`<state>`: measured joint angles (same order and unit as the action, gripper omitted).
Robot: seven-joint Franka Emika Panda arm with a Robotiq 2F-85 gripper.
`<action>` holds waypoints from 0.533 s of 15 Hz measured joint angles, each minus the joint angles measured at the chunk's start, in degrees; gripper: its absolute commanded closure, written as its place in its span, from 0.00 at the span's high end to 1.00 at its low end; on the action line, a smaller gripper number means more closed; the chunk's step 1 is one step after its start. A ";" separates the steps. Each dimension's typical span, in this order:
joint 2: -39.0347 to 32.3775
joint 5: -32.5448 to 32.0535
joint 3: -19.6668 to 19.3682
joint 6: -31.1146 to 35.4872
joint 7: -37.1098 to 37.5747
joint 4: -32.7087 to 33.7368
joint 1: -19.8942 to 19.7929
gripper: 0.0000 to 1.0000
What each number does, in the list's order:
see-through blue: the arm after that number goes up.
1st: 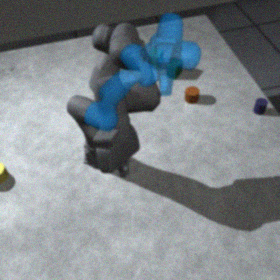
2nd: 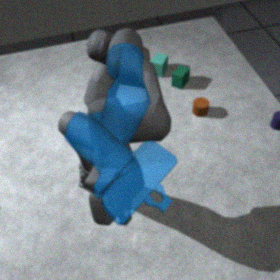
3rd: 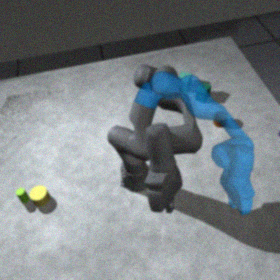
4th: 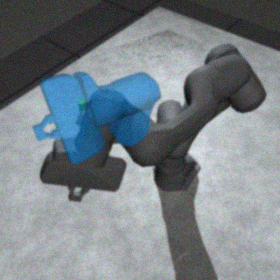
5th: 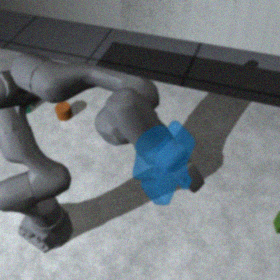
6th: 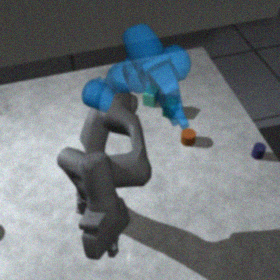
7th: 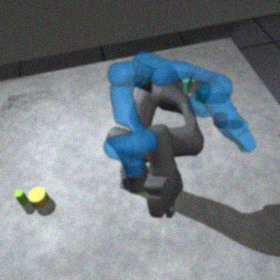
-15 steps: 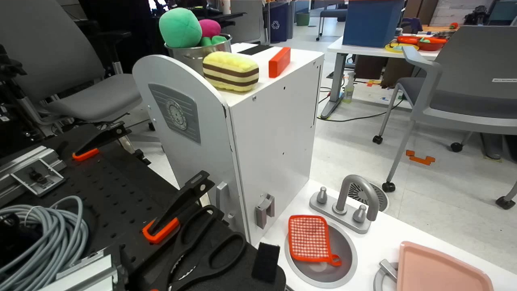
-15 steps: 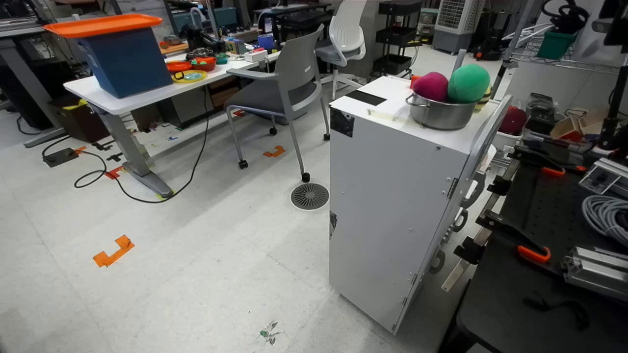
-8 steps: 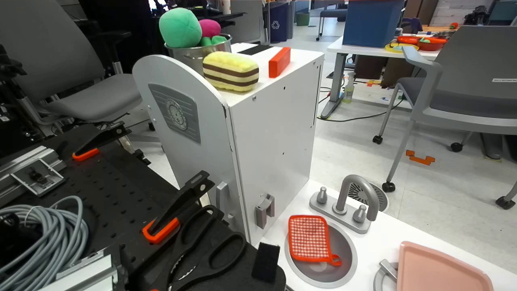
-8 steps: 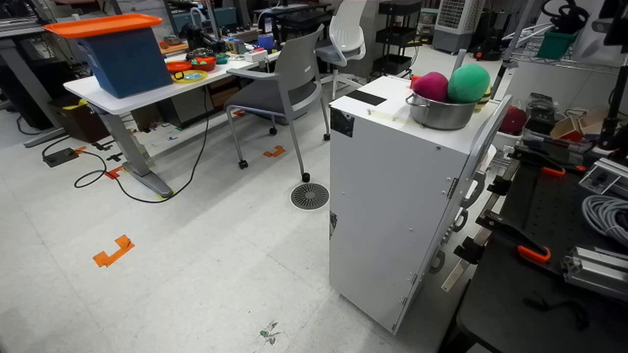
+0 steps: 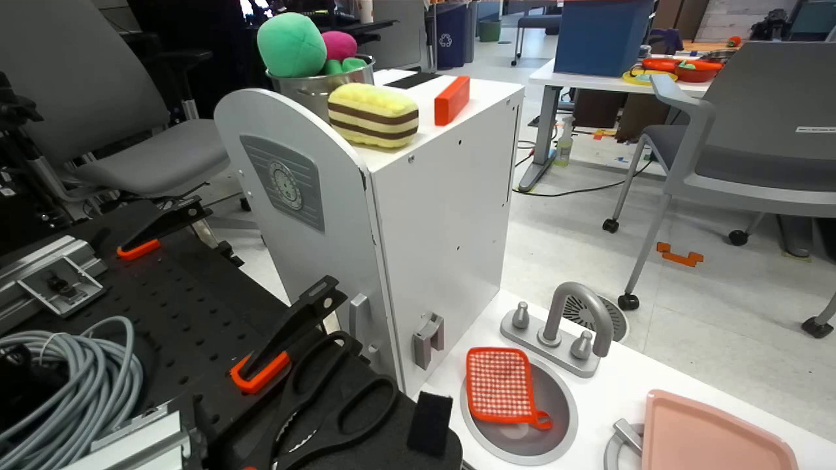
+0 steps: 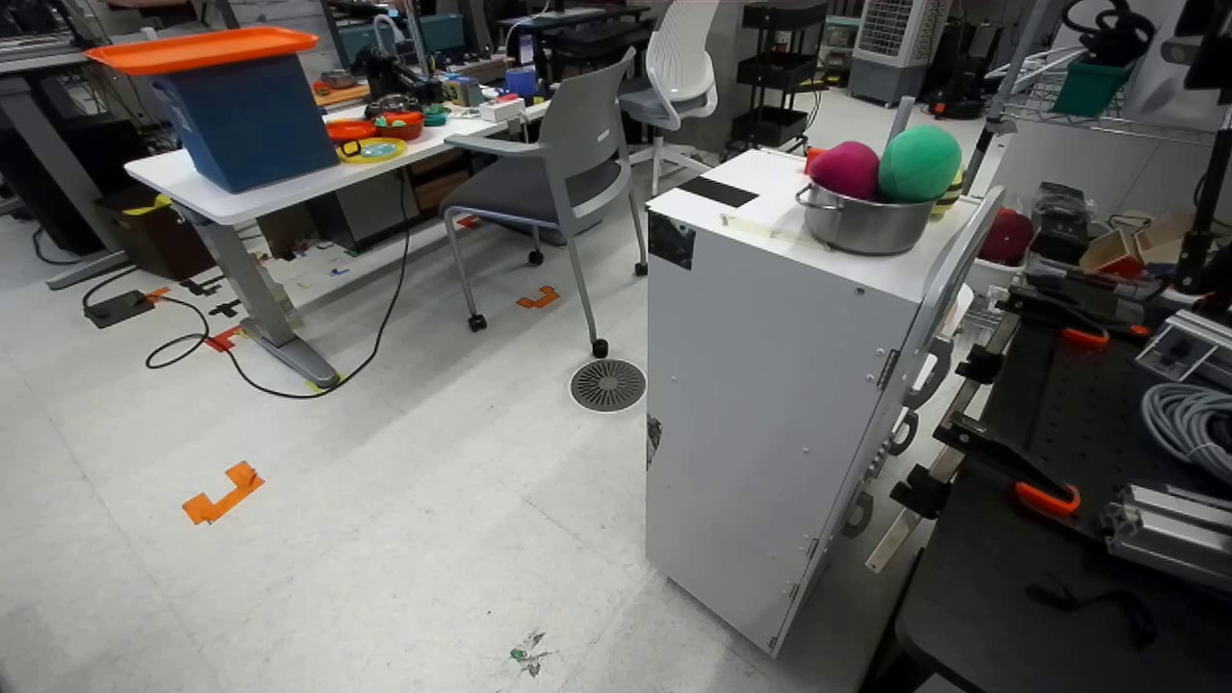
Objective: Remove the green plushy from the pot and put it on top of the cupboard
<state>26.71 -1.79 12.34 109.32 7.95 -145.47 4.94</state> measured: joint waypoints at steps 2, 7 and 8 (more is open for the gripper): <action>0.00 0.00 0.00 0.00 0.00 0.00 0.00 1.00; 0.00 -0.11 -0.10 0.00 0.05 -0.02 0.02 1.00; 0.01 -0.15 -0.36 0.00 0.35 0.15 -0.03 1.00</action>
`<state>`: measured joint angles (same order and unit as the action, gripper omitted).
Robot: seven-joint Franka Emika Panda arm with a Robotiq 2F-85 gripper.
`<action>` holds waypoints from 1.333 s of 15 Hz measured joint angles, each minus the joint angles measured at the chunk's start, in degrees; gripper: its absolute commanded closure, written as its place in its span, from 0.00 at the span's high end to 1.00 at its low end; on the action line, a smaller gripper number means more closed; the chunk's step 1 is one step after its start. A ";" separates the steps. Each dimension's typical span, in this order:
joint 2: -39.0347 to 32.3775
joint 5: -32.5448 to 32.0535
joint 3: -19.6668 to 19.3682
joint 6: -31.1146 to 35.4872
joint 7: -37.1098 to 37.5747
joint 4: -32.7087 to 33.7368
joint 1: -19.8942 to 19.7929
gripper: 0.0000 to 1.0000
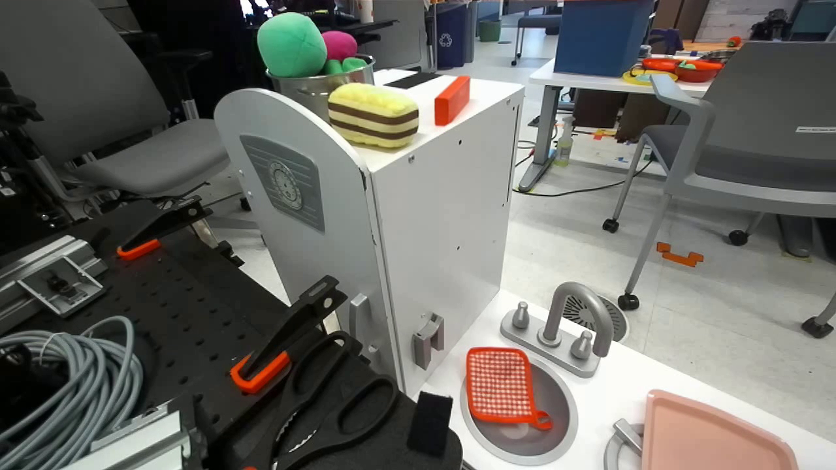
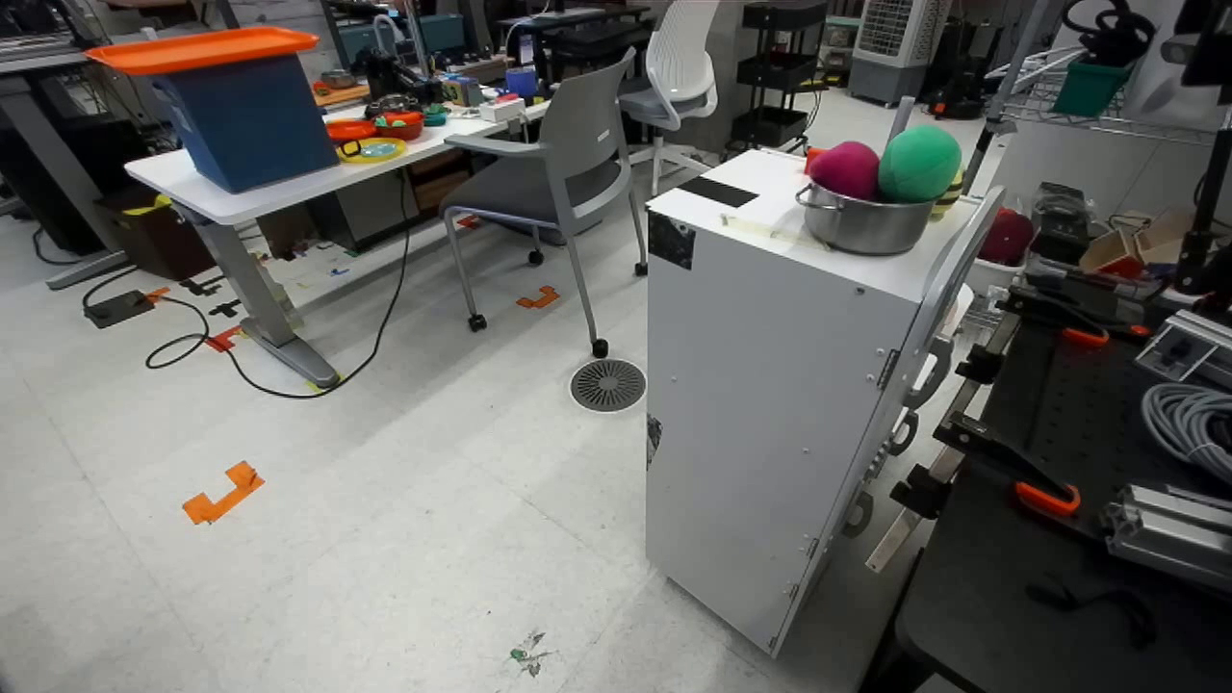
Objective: Remove the green plushy from the pot and put it on top of the cupboard
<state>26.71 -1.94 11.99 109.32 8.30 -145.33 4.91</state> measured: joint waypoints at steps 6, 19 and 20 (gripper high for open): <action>0.35 -0.54 -3.89 0.02 3.47 4.25 -3.15 1.00; -4.28 -9.82 -4.97 15.34 18.06 5.93 -9.02 1.00; -5.01 -9.82 -4.96 16.13 19.37 5.93 -9.02 1.00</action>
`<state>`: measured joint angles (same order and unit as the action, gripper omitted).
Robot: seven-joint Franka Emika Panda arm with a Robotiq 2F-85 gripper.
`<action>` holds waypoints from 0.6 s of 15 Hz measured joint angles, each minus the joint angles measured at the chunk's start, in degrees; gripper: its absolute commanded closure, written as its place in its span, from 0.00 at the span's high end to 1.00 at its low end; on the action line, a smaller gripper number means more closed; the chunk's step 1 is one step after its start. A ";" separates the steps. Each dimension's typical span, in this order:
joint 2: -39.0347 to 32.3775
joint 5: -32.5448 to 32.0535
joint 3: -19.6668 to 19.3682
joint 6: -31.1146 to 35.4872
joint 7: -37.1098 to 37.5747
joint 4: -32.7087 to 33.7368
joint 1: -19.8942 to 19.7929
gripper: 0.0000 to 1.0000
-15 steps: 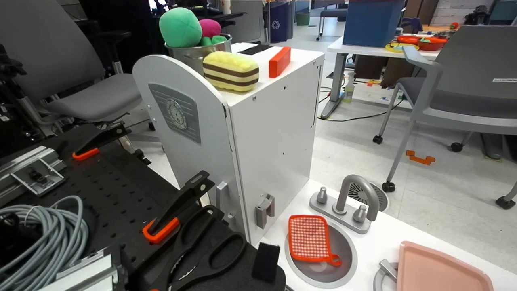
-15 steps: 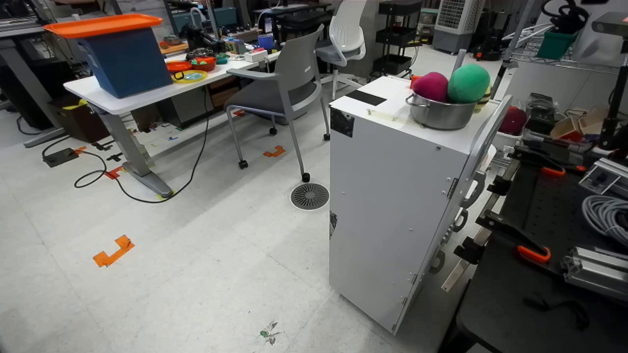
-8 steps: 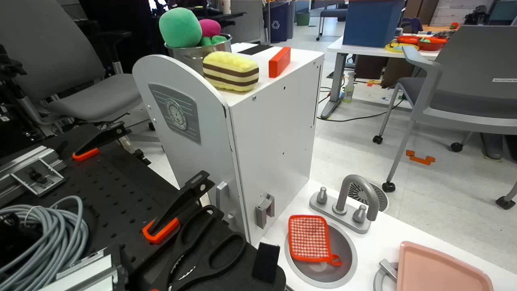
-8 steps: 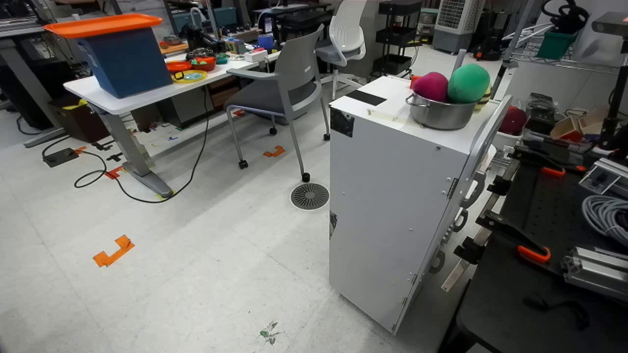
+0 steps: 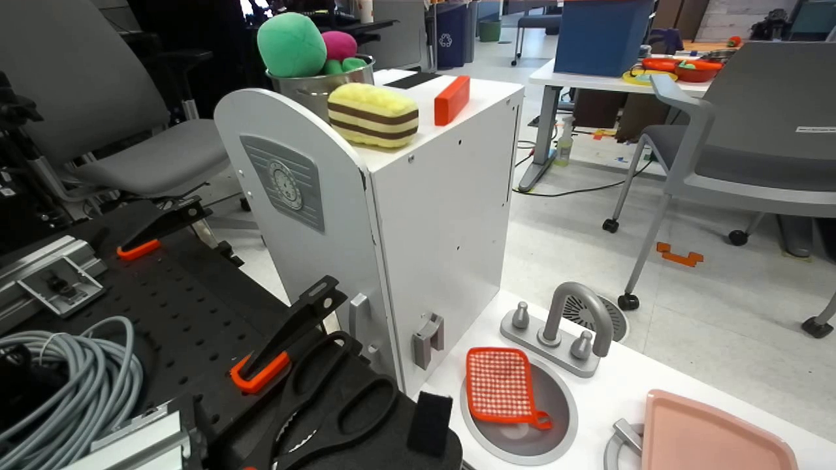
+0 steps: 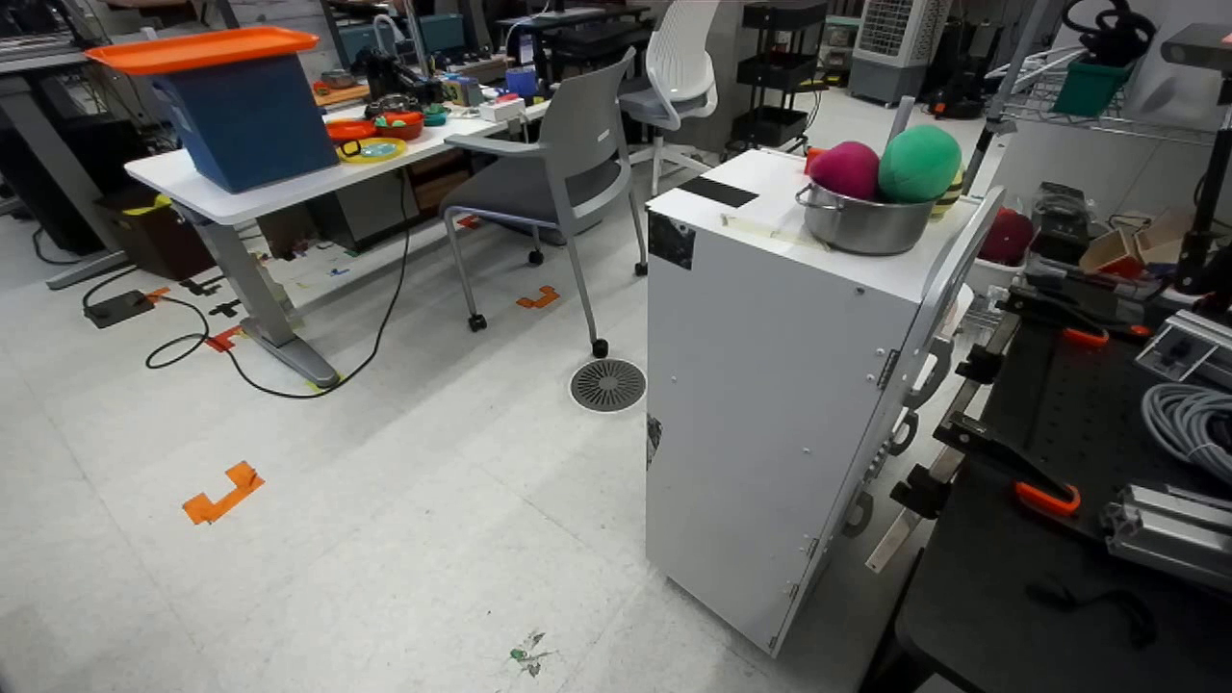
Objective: Remove the green plushy from the pot and put it on top of the cupboard
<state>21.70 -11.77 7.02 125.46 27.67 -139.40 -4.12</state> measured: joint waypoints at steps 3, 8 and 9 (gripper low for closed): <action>-1.83 1.58 -0.02 0.85 2.13 0.05 0.01 1.00; -3.75 5.85 -0.17 1.54 2.43 0.08 0.02 1.00; -3.98 6.68 -0.26 1.63 2.43 0.08 0.02 1.00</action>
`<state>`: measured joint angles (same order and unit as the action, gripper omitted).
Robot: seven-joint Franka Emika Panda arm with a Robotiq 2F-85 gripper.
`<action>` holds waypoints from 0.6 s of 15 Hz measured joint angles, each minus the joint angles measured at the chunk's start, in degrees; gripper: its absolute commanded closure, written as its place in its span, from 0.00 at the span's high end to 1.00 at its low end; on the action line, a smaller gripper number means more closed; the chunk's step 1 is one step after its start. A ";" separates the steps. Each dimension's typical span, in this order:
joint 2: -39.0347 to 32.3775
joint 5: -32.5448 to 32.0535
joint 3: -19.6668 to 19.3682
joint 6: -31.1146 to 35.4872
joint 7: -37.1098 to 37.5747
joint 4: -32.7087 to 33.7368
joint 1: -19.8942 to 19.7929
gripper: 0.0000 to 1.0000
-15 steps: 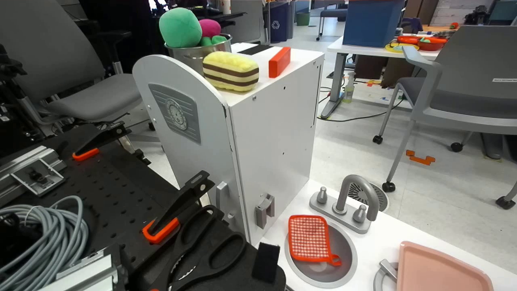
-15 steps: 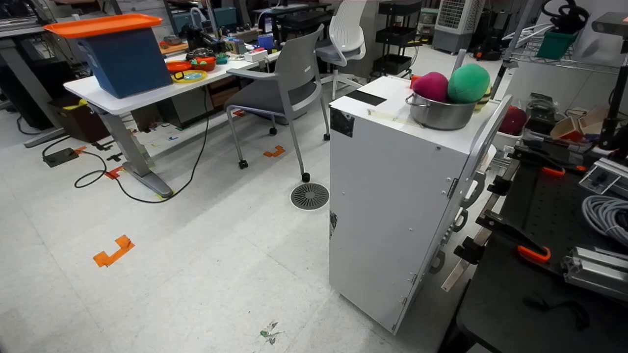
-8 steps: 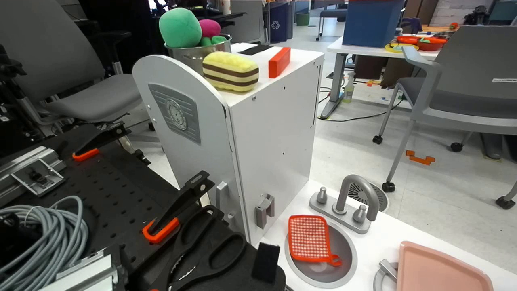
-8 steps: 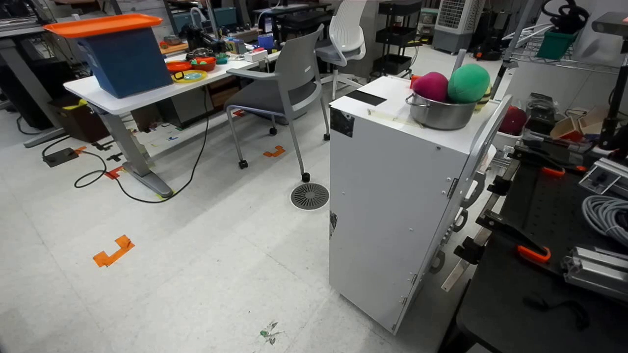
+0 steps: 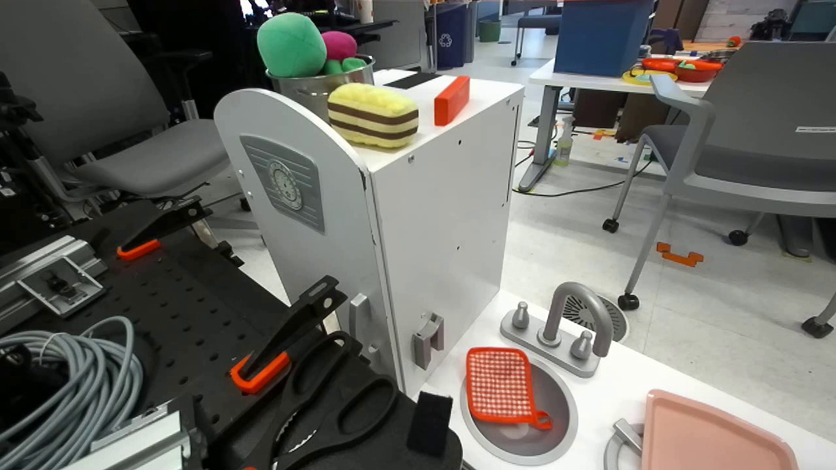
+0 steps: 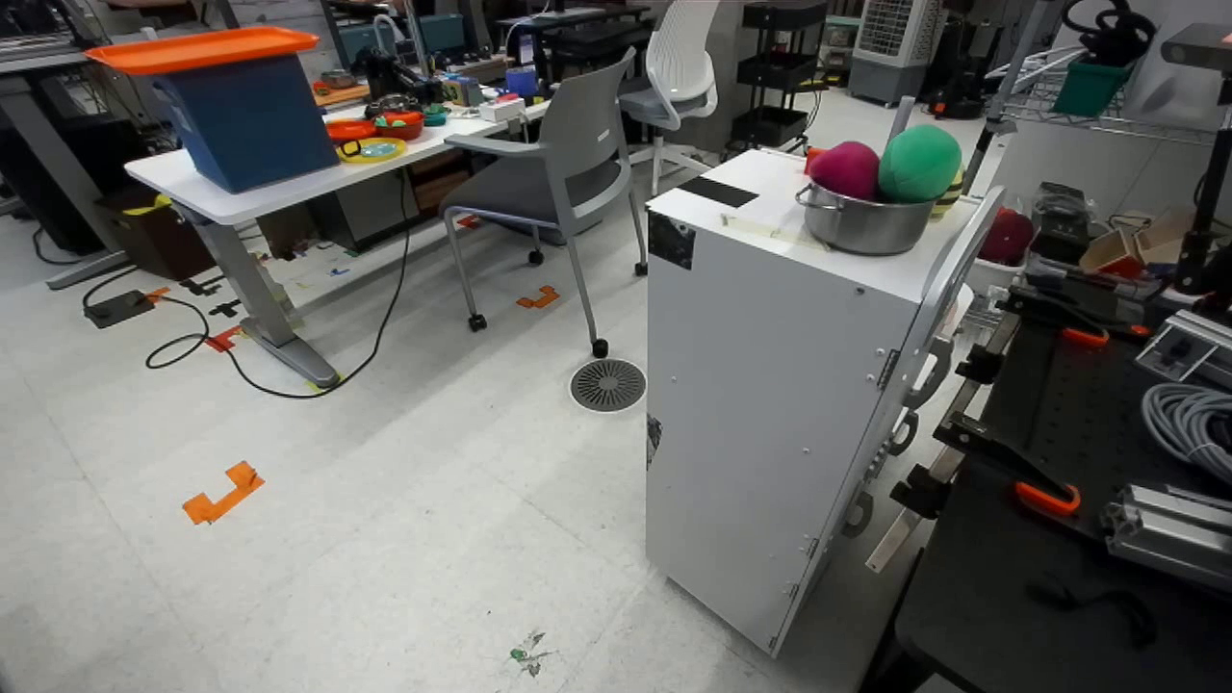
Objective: Remove the green plushy from the pot and put it on top of the cupboard
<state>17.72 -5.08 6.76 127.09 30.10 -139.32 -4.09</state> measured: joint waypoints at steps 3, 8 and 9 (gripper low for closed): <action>-0.48 1.28 -0.37 0.03 0.00 -0.01 0.00 1.00; -1.42 1.99 -0.52 0.16 0.00 -0.06 0.00 1.00; -1.64 2.07 -0.52 0.17 0.00 -0.09 0.00 1.00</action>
<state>16.08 -3.01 6.24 127.26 30.10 -139.41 -4.09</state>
